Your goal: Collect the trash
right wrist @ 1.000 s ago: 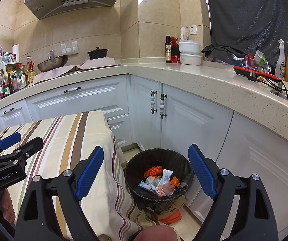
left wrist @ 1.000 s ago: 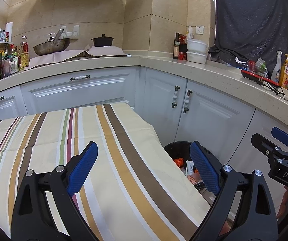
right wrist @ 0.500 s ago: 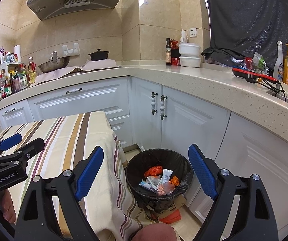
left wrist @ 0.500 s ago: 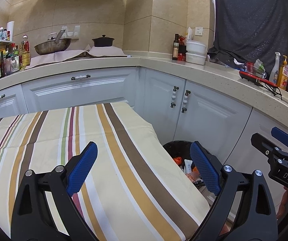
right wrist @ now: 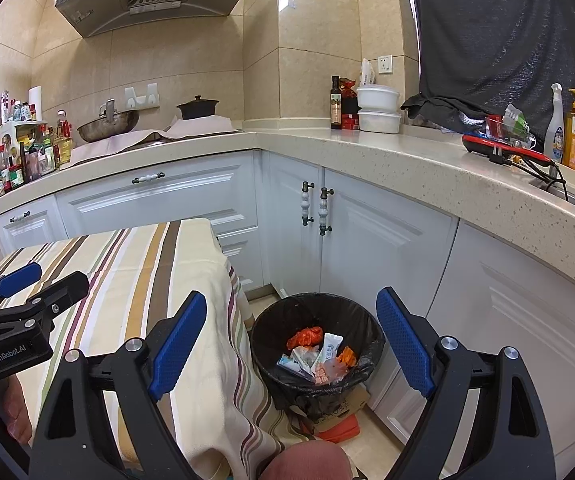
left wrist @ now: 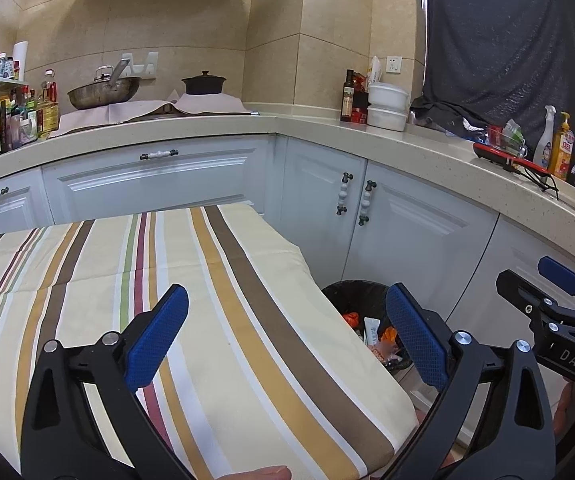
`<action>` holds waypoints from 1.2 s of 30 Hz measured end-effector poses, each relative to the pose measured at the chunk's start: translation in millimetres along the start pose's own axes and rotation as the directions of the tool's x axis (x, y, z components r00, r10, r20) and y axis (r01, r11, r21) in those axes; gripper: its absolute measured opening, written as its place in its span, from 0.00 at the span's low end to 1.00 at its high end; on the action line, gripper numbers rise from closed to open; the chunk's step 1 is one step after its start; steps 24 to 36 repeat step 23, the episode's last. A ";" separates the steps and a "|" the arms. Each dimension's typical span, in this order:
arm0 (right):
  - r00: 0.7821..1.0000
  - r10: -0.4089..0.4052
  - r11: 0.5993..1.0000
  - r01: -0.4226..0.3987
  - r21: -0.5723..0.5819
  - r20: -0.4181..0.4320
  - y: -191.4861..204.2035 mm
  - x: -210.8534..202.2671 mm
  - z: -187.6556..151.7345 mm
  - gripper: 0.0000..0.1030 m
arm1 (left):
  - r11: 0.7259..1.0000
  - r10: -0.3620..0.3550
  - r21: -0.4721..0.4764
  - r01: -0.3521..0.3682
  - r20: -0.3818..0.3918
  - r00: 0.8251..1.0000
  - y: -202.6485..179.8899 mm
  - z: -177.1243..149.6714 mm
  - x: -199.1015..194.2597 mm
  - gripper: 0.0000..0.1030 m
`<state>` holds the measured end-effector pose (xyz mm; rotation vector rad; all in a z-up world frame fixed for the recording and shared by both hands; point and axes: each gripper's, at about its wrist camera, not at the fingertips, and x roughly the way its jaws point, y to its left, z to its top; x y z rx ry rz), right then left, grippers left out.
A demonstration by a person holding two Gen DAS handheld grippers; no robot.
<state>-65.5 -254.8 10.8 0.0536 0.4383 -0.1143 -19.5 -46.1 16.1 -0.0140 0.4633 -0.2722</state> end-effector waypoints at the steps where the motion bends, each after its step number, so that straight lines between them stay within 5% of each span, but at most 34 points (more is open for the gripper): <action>1: 1.000 0.000 1.000 0.000 -0.001 -0.002 0.4 0.3 -0.9 0.82 | 1.000 0.002 0.002 -0.002 0.002 1.000 -0.3 -0.3 -0.3 0.95; 11: 0.998 0.053 0.998 -0.054 -0.021 -0.037 17.1 13.7 -4.4 0.82 | 0.997 -0.045 -0.057 0.043 -0.048 0.998 20.7 -4.3 9.3 0.95; 17: 0.966 0.230 0.971 -0.237 -0.045 -0.115 60.5 53.3 11.0 0.83 | 0.984 0.162 -0.064 -0.167 -0.081 0.983 80.5 -1.2 22.2 0.95; 23: 0.881 0.416 0.895 -0.440 -0.068 -0.226 141.7 125.6 39.2 0.84 | 0.898 0.390 -0.124 -0.422 -0.219 0.894 197.6 -8.6 47.6 0.95; 36: 0.881 0.416 0.895 -0.440 -0.068 -0.226 141.7 125.6 39.2 0.84 | 0.898 0.390 -0.124 -0.422 -0.219 0.894 197.6 -8.6 47.6 0.95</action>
